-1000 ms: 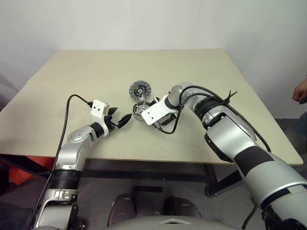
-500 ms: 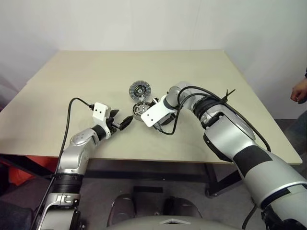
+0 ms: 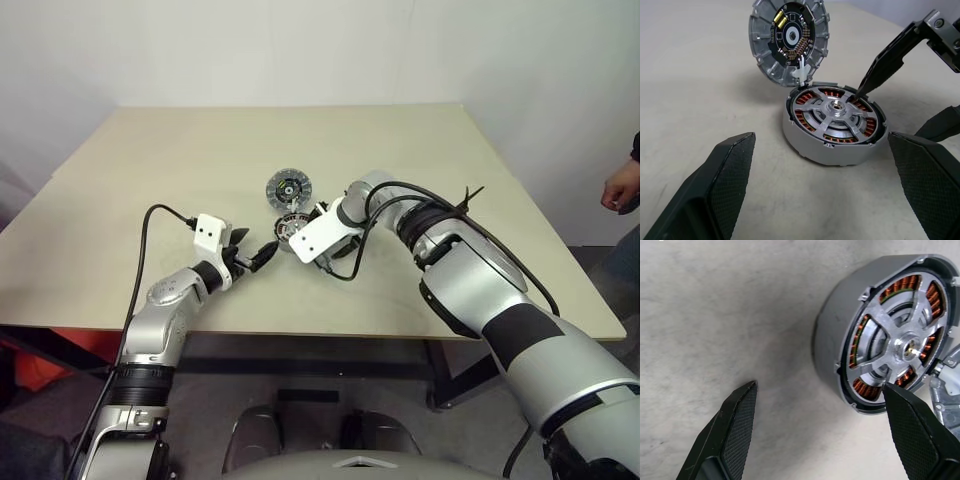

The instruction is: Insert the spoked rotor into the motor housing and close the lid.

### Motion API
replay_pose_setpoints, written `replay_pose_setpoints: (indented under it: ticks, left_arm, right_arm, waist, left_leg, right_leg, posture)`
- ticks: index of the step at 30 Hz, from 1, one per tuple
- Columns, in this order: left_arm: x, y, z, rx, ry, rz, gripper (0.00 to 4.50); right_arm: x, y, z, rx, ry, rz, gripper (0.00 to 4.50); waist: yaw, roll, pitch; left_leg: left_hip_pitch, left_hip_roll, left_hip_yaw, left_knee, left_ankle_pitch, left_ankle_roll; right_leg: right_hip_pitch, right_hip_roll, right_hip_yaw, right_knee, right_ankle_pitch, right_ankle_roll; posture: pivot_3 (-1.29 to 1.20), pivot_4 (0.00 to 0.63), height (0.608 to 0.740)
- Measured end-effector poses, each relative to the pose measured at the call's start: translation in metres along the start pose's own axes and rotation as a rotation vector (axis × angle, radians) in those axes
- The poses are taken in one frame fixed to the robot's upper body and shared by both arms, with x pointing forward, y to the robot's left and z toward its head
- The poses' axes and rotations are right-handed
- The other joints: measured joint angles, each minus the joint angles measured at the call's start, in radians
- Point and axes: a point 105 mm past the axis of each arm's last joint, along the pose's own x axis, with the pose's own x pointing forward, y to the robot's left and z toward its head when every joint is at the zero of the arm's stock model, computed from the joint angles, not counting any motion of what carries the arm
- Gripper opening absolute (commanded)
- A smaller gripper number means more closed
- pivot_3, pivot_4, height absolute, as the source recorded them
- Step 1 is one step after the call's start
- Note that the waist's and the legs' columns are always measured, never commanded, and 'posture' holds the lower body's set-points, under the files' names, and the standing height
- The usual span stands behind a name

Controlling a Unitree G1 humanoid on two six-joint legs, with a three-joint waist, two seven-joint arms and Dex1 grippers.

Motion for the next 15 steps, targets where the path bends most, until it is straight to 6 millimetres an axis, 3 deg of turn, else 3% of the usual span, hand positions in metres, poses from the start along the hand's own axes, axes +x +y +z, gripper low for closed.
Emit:
replay_pose_setpoints:
  ticks: [15]
  left_arm:
    - [0.0011,-0.0024,-0.0020,-0.009,0.001,-0.004,4.50]
  right_arm:
    - [-0.0002,0.0003,0.0025,-0.003,-0.017,0.006,4.49]
  waist:
    - [0.000,0.000,0.000]
  left_leg:
    - [0.000,0.000,0.000,0.000,0.000,0.000]
  right_leg:
    - [0.000,0.000,0.000,0.000,0.000,0.000]
  posture:
    - [0.00,0.000,0.740]
